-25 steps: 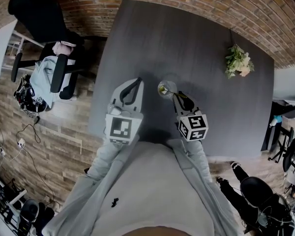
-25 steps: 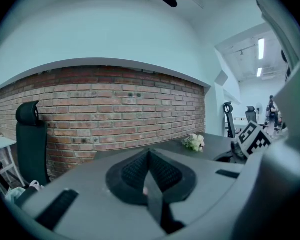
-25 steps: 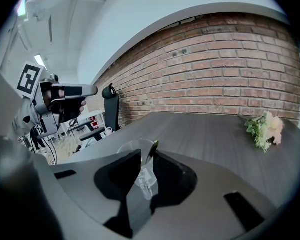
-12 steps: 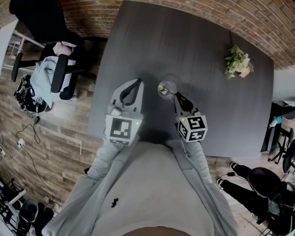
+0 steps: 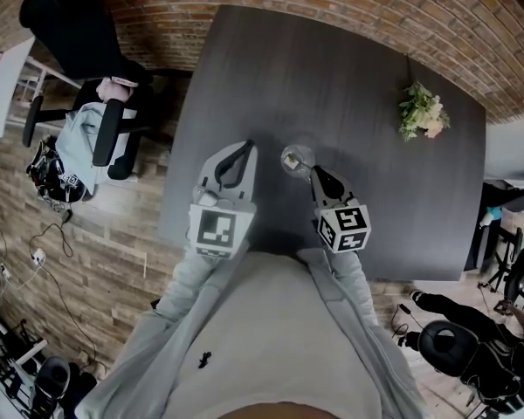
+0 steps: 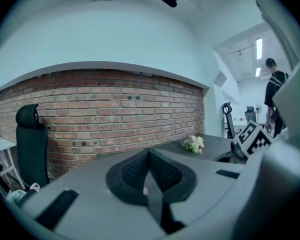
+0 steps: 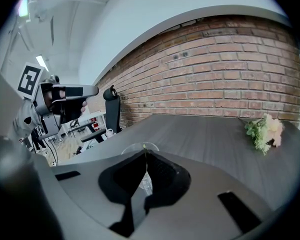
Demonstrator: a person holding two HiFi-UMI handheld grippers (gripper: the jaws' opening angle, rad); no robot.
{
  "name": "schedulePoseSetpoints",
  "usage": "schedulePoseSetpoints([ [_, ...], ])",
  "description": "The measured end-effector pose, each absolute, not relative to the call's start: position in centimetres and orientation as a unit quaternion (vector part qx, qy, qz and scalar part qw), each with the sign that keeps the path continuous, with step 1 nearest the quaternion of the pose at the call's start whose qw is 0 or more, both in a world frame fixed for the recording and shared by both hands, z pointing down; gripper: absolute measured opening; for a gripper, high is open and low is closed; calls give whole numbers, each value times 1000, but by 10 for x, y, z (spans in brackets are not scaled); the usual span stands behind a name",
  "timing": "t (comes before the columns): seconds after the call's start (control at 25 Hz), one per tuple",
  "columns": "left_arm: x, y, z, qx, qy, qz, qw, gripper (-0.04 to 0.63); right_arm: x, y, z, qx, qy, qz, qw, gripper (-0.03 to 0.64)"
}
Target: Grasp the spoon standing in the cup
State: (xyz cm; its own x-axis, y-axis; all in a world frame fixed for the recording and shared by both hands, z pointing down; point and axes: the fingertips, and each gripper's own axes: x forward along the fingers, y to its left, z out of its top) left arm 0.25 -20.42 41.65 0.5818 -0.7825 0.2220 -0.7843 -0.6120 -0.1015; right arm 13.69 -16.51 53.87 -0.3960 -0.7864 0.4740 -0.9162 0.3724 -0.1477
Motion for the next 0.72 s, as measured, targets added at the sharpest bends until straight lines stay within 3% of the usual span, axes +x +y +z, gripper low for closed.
schedulePoseSetpoints([
  [0.72, -1, -185, 395, 890, -443, 106, -19, 18, 137, -150, 498, 535, -819, 155, 137, 20],
])
